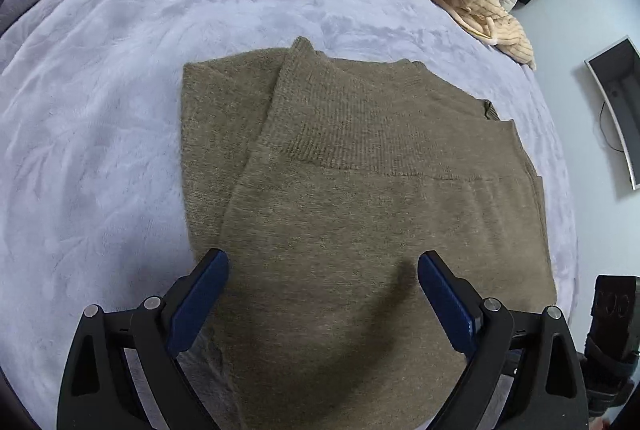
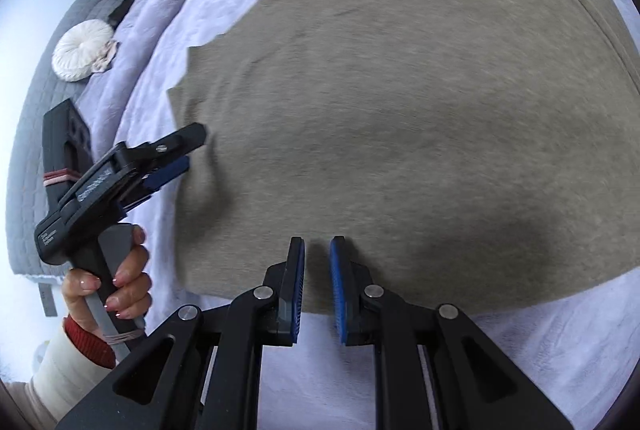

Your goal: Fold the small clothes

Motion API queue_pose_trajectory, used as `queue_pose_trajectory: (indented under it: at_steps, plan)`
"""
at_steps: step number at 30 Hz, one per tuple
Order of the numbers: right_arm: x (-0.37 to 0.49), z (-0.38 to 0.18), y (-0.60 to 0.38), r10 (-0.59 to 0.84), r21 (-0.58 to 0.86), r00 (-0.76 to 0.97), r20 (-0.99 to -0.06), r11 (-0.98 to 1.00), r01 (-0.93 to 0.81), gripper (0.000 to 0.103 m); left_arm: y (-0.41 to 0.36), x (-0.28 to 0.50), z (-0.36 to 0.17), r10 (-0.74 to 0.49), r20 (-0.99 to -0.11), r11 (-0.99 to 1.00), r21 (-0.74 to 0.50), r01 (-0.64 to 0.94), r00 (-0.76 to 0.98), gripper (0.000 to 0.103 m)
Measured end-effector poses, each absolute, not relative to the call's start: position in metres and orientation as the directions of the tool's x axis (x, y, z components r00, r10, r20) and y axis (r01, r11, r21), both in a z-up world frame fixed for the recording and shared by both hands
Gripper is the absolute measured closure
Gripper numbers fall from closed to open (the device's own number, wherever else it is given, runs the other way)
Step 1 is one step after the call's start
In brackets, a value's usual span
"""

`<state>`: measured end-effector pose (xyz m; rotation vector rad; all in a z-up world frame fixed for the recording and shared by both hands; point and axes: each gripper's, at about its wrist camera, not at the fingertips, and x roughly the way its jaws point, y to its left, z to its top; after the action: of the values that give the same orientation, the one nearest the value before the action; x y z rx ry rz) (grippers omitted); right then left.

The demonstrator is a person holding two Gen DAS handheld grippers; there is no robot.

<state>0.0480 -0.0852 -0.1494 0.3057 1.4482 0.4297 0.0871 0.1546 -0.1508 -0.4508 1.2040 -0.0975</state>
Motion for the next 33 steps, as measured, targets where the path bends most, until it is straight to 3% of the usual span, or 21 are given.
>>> queue_pose_trajectory:
  at_steps: [14, 23, 25, 30, 33]
  plan:
    - [0.051, -0.151, -0.089, 0.347, 0.333, 0.089, -0.933, 0.932, -0.146, 0.087, 0.181, 0.050, -0.153, -0.113, -0.958, 0.947, -0.185, -0.264, 0.263, 0.007]
    - [0.044, -0.154, -0.097, 0.347, 0.332, 0.097, -0.933, 0.932, -0.145, 0.087, 0.189, 0.036, -0.152, -0.098, -0.957, 0.943, -0.176, -0.282, 0.272, 0.006]
    - [0.044, -0.154, -0.097, 0.348, 0.333, 0.102, -0.932, 0.933, -0.138, 0.086, 0.192, 0.033, -0.151, -0.091, -0.957, 0.940, -0.173, -0.294, 0.274, 0.000]
    - [0.041, -0.154, -0.094, 0.352, 0.336, 0.115, -0.929, 0.932, -0.137, 0.081, 0.198, 0.028, -0.152, -0.062, -0.966, 0.940, -0.142, -0.311, 0.252, 0.000]
    - [0.041, -0.154, -0.090, 0.364, 0.346, 0.119, -0.924, 0.927, -0.147, 0.071, 0.201, 0.023, -0.152, -0.050, -0.969, 0.943, -0.126, -0.307, 0.244, 0.000]
